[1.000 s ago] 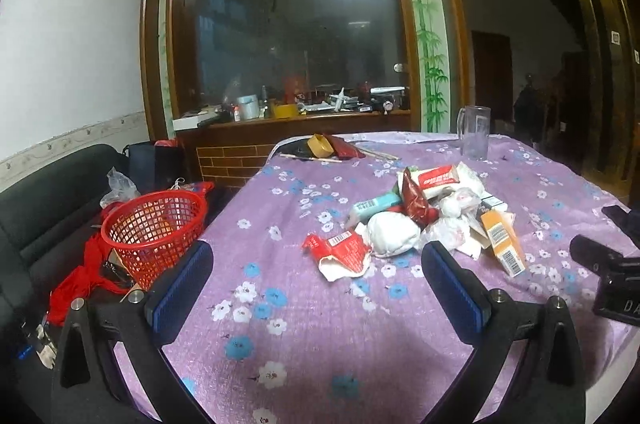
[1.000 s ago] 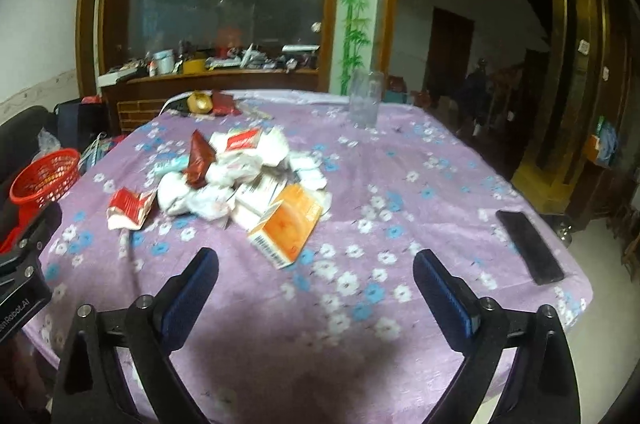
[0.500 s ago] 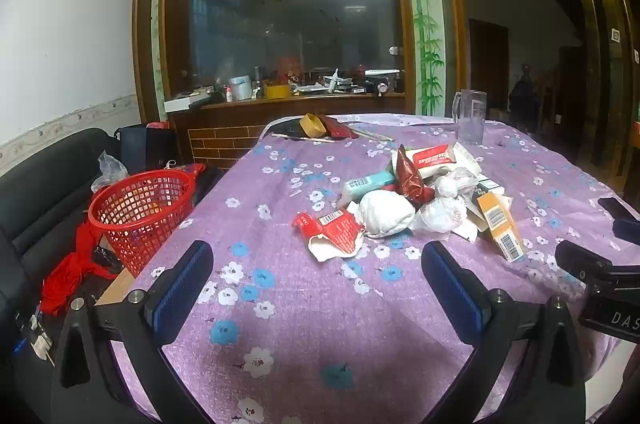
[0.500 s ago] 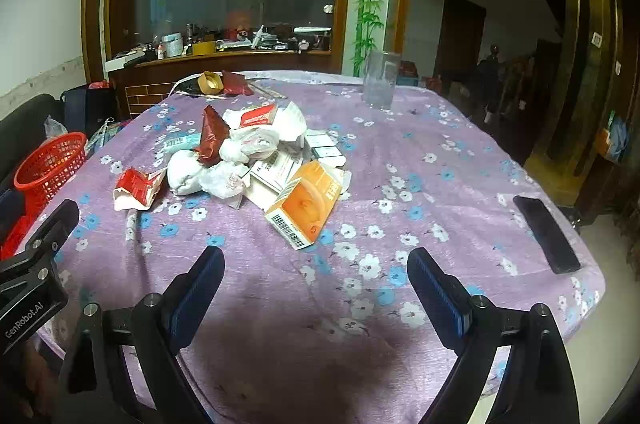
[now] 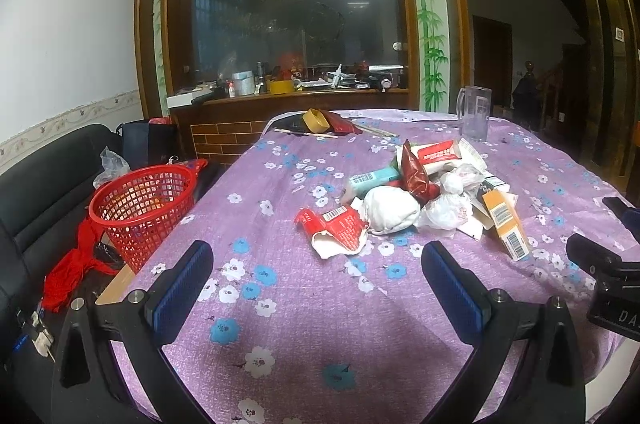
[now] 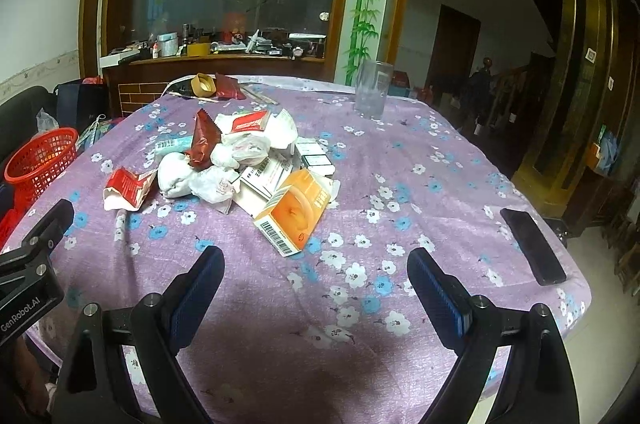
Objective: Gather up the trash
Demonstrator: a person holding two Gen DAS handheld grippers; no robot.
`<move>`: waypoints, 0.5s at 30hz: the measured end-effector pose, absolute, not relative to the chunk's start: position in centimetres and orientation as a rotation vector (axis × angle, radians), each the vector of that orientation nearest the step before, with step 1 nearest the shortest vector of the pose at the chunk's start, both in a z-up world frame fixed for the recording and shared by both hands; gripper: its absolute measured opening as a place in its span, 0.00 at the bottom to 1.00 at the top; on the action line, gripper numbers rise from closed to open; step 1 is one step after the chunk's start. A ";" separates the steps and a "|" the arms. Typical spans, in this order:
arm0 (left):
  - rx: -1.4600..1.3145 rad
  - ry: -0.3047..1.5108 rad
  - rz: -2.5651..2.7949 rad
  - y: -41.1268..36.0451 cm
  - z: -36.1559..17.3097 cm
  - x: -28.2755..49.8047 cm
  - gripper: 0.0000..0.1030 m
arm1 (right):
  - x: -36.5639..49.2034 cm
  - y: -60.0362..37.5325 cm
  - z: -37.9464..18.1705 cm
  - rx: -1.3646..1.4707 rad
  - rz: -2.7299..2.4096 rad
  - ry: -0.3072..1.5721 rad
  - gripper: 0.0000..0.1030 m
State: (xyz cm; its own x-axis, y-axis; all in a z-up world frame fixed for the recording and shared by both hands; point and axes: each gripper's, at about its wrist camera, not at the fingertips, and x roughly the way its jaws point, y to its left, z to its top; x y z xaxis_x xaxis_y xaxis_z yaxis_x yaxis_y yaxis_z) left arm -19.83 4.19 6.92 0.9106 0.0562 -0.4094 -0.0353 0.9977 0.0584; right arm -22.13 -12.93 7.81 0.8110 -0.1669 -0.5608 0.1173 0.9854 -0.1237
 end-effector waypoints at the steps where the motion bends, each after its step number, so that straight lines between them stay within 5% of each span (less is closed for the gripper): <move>1: 0.051 0.424 0.047 4.2 6.9 -19.8 1.00 | -22.1 -12.9 7.8 -0.085 -0.152 0.607 0.92; 15: 0.052 0.451 0.041 4.2 6.7 -19.3 1.00 | -21.8 -12.9 7.5 -0.079 -0.143 0.624 0.92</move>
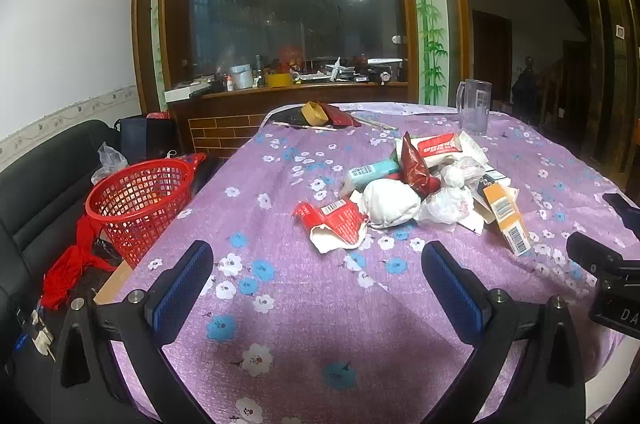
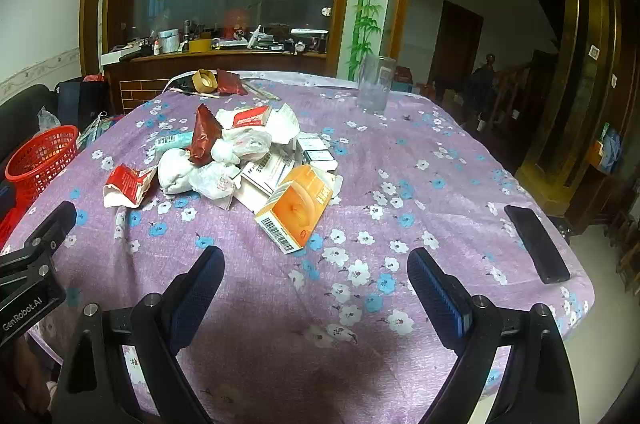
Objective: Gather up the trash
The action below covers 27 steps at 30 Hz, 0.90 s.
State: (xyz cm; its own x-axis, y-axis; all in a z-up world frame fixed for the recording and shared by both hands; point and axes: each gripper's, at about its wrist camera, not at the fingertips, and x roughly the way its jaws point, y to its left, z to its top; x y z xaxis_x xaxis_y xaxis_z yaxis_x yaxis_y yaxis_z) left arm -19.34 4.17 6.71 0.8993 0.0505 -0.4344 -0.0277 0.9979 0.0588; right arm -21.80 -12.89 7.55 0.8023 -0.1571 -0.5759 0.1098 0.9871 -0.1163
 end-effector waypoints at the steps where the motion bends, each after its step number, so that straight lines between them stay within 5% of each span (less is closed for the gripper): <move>1: 0.051 0.452 0.041 4.2 6.7 -19.3 1.00 | -21.9 -12.9 7.6 -0.078 -0.143 0.624 0.92; 12: 0.083 0.507 -0.055 4.2 7.4 -17.4 1.00 | -20.8 -13.5 7.2 -0.063 -0.061 0.673 0.92; 19: 0.062 0.649 -0.182 5.7 8.3 -13.0 1.00 | -18.6 -15.9 7.8 0.037 0.133 0.775 0.70; 23: 0.052 0.700 -0.211 6.0 8.2 -10.5 0.83 | -17.8 -17.1 8.1 0.111 0.200 0.801 0.66; 27: 0.006 0.812 -0.225 6.5 7.3 -7.3 0.80 | -16.7 -18.1 8.6 0.171 0.244 0.822 0.66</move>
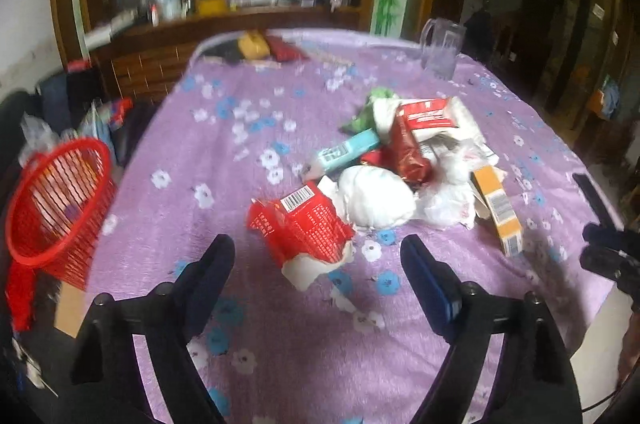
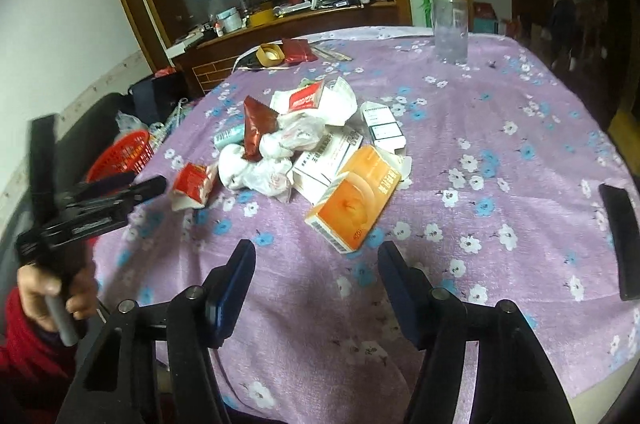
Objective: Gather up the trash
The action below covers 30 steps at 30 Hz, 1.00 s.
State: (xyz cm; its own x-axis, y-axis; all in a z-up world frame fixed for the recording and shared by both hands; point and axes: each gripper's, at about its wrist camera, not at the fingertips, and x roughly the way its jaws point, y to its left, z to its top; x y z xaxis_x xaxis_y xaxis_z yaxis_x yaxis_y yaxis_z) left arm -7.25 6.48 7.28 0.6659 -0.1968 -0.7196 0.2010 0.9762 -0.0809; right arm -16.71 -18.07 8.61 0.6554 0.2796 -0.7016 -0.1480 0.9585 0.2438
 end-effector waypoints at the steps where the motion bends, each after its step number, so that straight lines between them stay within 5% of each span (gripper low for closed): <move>1: -0.003 0.835 -0.209 6.7 7.0 -6.5 0.76 | -16.4 -18.3 8.7 0.183 0.246 0.828 0.65; 7: -0.119 0.972 -0.184 8.9 5.0 -2.5 0.47 | -14.5 -19.7 8.7 0.300 0.270 0.859 0.64; 30: -0.171 0.998 -0.235 8.4 2.2 0.1 0.21 | -6.2 -20.7 3.5 0.450 0.171 1.022 0.64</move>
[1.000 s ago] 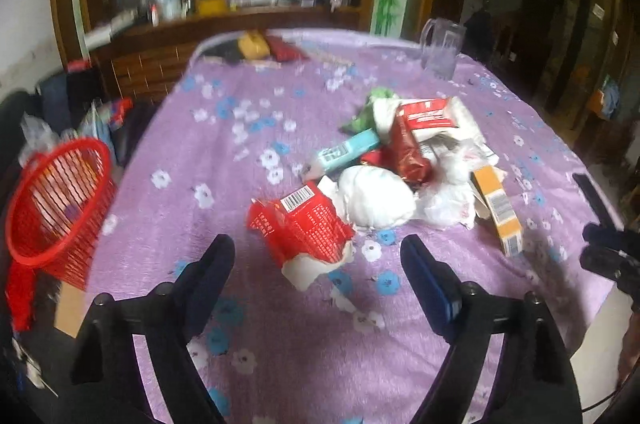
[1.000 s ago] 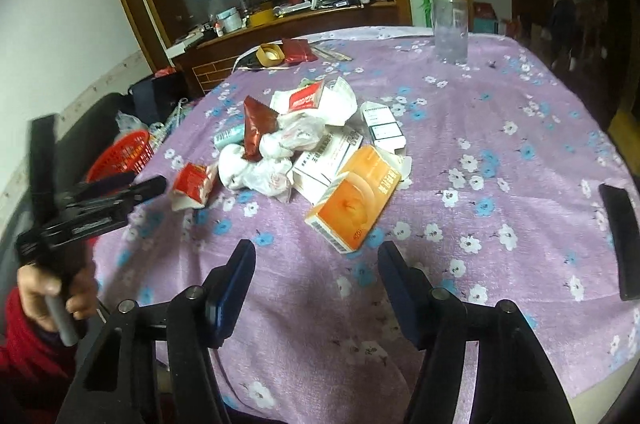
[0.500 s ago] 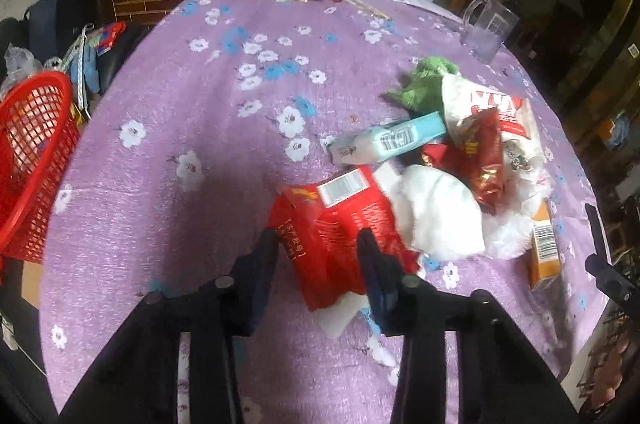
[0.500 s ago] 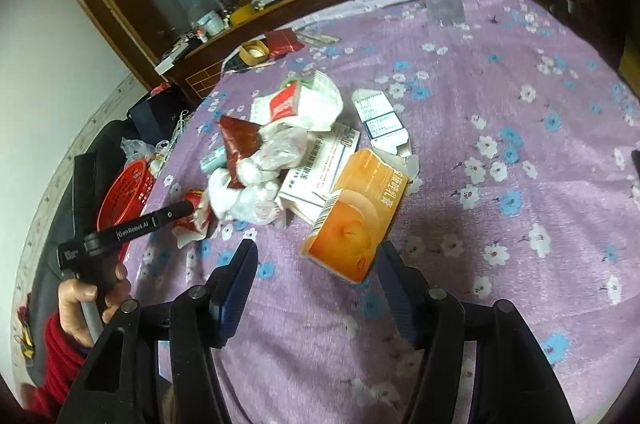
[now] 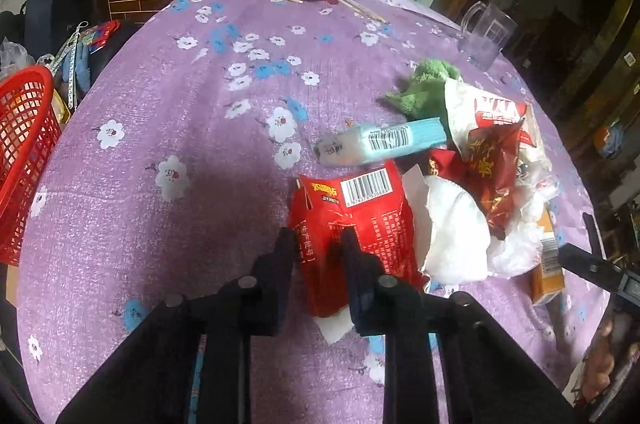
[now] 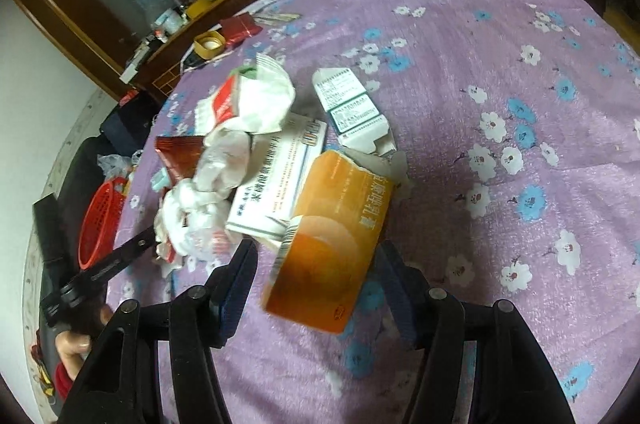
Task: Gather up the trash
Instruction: 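Grasp the red carton with the left tool while the right tool grasps the orange box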
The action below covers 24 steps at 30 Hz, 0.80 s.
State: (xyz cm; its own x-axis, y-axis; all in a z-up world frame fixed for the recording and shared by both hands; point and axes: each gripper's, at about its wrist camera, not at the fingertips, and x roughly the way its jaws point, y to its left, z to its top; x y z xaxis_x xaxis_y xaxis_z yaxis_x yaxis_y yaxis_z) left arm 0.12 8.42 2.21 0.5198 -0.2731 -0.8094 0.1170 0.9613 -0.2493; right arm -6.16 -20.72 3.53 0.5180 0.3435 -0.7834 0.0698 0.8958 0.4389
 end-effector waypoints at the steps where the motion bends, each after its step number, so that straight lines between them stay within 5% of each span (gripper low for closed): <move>1: -0.172 0.989 -0.241 8.6 2.4 -0.2 0.20 | -5.9 -20.7 3.2 0.451 0.168 1.030 0.64; 24: -0.097 0.752 -0.233 8.0 8.3 -5.8 0.15 | -9.1 -19.4 5.5 0.315 0.176 0.904 0.54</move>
